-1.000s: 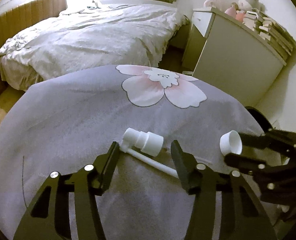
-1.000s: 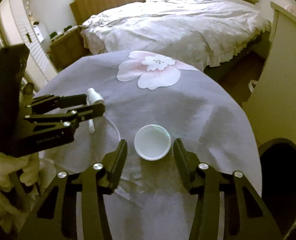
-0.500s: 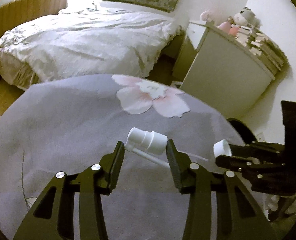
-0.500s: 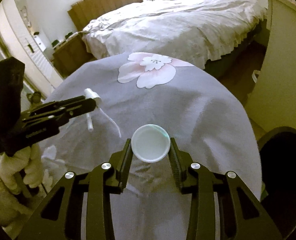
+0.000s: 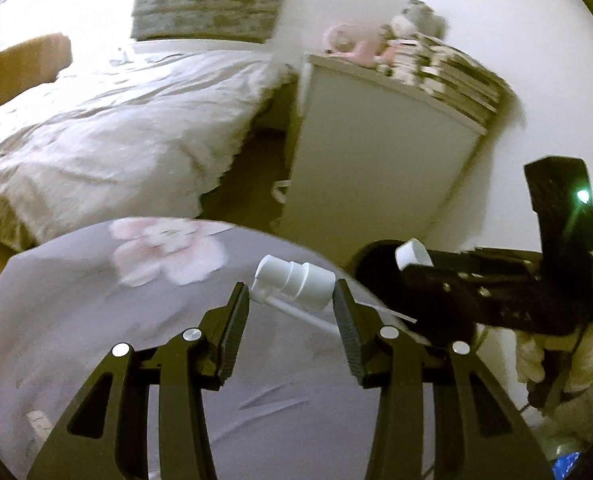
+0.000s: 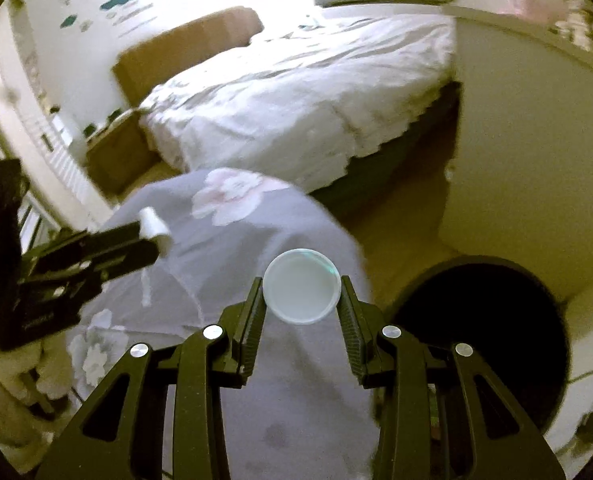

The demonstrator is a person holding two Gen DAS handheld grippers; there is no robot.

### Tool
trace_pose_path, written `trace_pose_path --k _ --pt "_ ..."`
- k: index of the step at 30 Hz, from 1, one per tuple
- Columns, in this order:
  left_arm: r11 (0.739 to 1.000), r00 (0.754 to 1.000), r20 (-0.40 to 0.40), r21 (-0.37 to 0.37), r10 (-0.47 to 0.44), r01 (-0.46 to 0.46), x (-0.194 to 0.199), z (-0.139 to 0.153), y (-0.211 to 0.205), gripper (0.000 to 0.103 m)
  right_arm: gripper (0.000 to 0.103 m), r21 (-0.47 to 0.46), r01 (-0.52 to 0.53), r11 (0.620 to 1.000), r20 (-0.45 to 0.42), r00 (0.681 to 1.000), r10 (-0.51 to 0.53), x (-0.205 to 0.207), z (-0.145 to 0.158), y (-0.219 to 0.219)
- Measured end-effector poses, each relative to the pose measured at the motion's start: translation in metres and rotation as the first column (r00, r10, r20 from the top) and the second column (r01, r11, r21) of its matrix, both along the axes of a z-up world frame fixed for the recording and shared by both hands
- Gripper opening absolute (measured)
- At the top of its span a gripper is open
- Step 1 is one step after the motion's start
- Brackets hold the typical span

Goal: Collect trash
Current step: 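Carry the spray nozzle and round cap over the black bin and open both tools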

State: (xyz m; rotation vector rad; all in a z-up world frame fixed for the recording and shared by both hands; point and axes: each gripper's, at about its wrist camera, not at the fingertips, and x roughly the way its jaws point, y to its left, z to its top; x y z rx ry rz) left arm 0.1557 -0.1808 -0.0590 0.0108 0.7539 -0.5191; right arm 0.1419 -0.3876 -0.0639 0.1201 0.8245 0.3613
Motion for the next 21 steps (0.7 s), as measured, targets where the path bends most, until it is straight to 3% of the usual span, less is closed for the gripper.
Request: trace_pose_path --k 9,21 --pt "0.989 0.990 -0.001 0.007 -0.144 0.144 -0.008 0.001 -0.078 0.044 0.037 0.079 0.172 0.982 -0.038 0.985 -0.170 -0.009 -0.009 -0.080" --pt "0.965 0.963 -0.063 0.016 -0.261 0.262 -0.002 -0.027 -0.154 0.044 0.037 0.114 0.343 0.932 -0.116 0.937 -0.331 -0.012 -0.045 -0.156"
